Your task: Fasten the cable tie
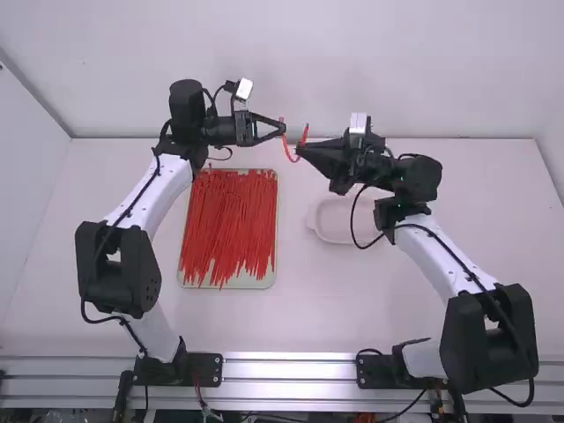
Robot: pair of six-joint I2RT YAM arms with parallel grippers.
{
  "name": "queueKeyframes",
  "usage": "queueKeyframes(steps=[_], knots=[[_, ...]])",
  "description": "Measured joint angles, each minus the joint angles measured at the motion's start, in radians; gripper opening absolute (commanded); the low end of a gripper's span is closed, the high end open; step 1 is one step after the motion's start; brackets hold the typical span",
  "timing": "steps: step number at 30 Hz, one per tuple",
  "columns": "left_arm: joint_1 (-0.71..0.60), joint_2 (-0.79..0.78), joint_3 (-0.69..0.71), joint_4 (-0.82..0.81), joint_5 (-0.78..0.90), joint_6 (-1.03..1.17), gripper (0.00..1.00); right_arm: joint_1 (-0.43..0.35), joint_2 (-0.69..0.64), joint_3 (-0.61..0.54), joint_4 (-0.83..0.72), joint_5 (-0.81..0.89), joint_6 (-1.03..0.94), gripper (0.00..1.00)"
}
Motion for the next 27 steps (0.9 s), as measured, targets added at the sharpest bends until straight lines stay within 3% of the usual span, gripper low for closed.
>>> queueKeyframes(steps=[12, 27], knots=[[0.000, 0.000, 0.000, 0.228, 0.010, 0.497, 0.02, 0.027, 0.000, 0.000, -0.357, 0.025, 0.231, 0.00], [0.000, 0.000, 0.000, 0.225, 0.119, 0.952, 0.02, 0.090, 0.000, 0.000, -0.516, 0.014, 0.349, 0.00]])
